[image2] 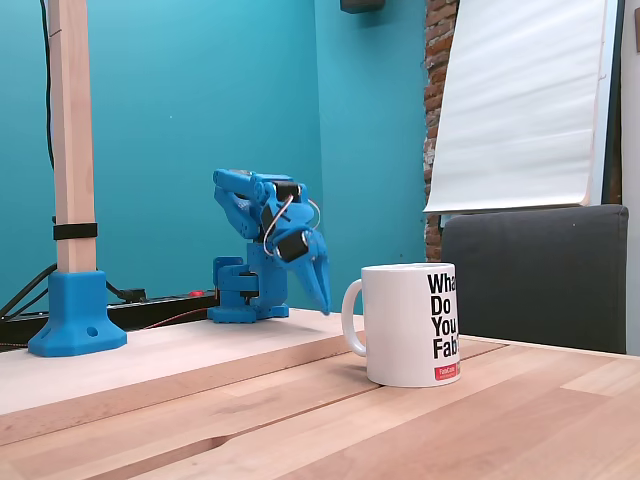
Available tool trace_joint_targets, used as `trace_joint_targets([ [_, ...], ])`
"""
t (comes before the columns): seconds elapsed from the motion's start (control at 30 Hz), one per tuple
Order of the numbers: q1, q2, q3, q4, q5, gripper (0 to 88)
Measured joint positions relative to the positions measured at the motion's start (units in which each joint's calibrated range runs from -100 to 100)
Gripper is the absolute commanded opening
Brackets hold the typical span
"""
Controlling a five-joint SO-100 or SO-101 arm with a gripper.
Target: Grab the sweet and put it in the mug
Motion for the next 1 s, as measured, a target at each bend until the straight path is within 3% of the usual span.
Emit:
trace_joint_targets([
  [0.33,0.0,-0.27,3.77,-2.36,-0.2,0.0],
  [1.0,0.0,-0.27,4.12,-2.36,-5.52,0.0],
])
